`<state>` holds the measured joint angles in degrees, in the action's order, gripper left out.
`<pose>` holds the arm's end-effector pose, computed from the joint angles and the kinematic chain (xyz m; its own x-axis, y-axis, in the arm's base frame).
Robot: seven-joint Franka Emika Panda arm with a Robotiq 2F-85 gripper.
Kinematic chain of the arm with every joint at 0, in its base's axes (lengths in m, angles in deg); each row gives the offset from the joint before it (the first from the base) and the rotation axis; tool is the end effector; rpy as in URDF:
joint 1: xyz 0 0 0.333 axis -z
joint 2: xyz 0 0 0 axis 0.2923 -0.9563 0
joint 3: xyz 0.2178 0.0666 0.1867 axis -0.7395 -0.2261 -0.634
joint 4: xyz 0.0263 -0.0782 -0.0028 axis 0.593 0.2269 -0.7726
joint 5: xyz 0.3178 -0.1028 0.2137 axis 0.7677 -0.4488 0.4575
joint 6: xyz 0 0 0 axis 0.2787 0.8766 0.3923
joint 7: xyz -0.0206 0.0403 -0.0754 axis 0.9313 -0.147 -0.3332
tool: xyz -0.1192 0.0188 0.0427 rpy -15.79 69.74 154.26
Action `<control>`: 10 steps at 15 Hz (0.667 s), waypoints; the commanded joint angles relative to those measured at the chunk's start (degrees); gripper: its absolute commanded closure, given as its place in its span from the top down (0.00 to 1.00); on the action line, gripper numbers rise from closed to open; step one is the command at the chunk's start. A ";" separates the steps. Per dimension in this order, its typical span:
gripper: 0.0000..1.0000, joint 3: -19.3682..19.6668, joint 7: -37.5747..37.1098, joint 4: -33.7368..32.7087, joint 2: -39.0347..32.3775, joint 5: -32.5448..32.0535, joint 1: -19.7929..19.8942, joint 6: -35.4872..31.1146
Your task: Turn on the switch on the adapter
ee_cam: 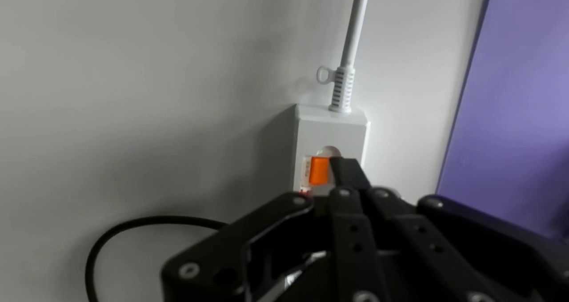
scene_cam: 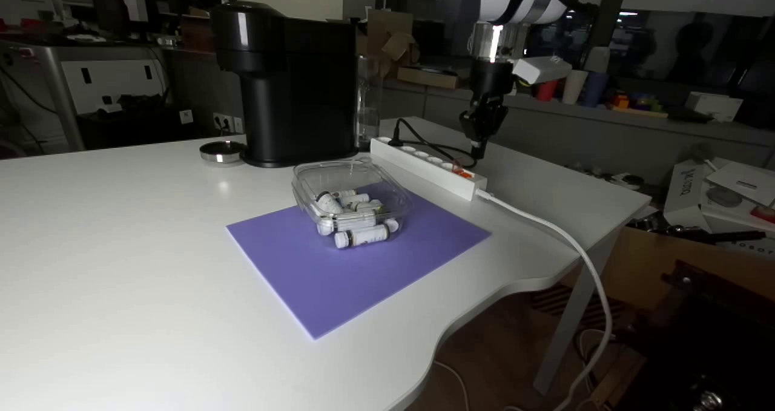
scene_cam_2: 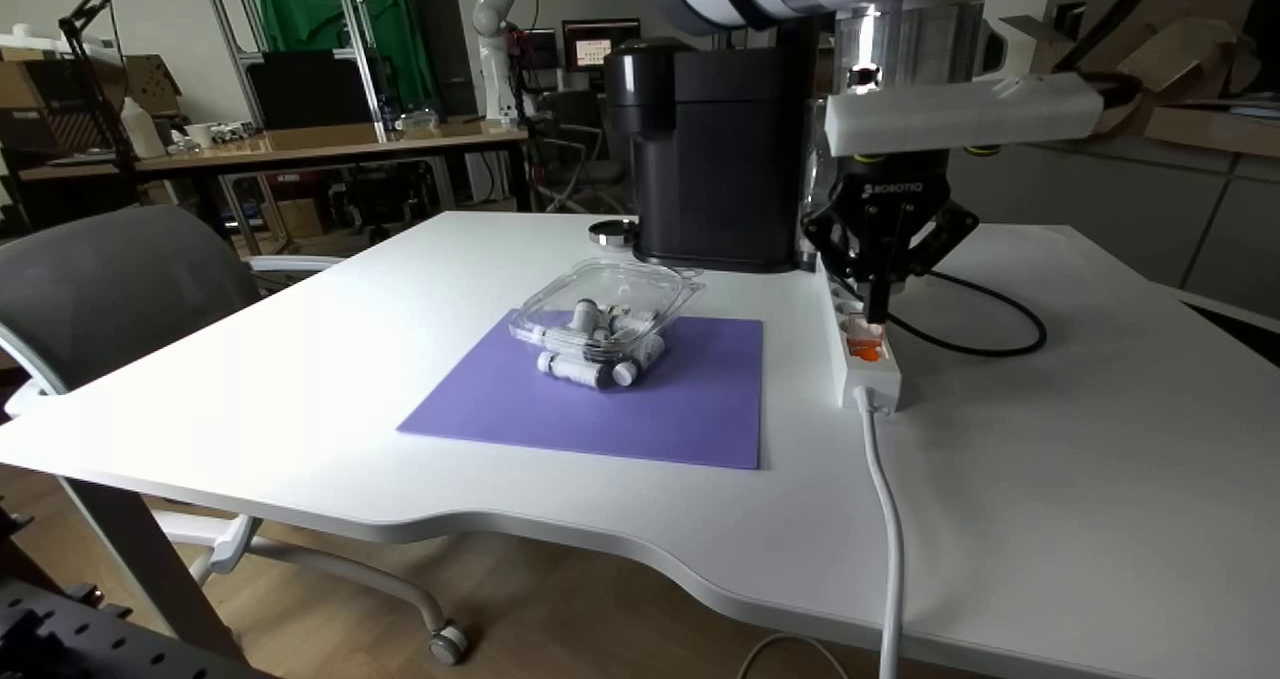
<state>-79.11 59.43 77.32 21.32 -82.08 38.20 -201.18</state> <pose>0.5102 -0.2937 0.1457 0.9890 0.1463 0.0211 0.1448 -0.9878 0.0573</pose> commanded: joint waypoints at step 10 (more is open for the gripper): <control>0.00 -2.22 -2.20 -7.33 -5.95 -0.89 2.93 1.36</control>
<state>-80.26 59.22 73.45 17.33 -82.07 40.21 -201.12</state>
